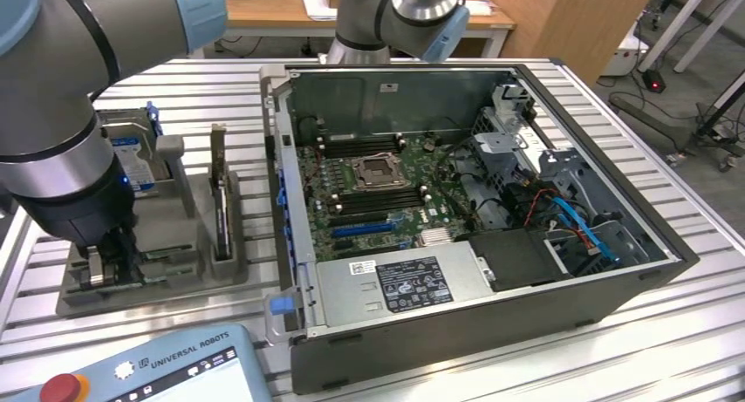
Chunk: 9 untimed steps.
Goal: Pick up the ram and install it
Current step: 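Pick up the ram and move it above insertion slot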
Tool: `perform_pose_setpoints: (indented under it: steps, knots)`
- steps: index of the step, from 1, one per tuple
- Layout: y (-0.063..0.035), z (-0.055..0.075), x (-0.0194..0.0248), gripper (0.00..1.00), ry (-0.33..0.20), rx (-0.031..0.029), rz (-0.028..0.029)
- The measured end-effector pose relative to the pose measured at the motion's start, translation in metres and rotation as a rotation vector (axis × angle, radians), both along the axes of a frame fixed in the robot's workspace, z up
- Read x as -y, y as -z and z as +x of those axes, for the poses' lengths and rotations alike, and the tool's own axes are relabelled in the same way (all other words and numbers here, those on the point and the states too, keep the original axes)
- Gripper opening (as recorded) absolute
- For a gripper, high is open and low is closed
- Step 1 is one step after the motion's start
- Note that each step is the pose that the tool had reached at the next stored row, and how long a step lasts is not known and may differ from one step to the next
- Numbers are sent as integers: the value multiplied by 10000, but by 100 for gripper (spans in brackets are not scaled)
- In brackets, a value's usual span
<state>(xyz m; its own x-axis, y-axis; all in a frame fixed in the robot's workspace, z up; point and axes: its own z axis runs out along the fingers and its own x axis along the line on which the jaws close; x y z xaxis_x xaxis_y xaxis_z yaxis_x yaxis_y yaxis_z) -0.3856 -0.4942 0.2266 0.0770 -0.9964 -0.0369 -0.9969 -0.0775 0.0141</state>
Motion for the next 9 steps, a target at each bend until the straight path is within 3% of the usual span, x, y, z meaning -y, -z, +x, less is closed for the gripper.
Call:
perform_pose_setpoints:
  steps: [9]
  knots:
    - [49, -2, 3, 29, 0, 1, 1]
